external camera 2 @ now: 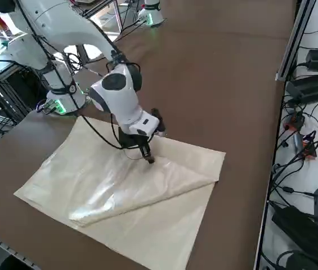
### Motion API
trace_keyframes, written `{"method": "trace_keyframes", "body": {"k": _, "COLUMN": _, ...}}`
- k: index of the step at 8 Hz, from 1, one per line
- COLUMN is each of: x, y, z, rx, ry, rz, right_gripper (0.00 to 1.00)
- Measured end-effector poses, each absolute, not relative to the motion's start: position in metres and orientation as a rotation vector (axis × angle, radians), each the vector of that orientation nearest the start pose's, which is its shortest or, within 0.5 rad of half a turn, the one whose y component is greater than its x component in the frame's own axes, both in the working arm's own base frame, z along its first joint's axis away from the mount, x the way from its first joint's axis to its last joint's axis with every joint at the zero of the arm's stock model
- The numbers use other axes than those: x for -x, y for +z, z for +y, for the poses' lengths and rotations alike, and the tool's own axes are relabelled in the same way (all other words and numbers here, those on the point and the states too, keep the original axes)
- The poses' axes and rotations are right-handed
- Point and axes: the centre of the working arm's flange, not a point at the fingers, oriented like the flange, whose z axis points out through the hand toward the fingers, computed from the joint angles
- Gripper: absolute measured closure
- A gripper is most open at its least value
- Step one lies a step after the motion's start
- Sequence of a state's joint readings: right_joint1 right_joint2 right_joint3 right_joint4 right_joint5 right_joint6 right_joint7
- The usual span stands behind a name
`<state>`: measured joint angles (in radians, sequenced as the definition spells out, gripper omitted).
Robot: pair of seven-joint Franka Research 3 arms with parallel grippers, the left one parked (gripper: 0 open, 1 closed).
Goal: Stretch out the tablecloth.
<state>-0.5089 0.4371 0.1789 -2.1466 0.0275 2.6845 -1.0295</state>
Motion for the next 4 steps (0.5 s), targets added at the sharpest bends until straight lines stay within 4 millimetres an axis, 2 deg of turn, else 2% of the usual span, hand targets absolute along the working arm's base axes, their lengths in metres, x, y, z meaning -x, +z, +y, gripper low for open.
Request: {"method": "trace_keyframes", "body": {"k": 4, "x": -0.570, "y": 0.222, "z": -0.117, "rx": 2.905, "ry": -0.276, "rz": -0.842, "right_gripper": 0.98}}
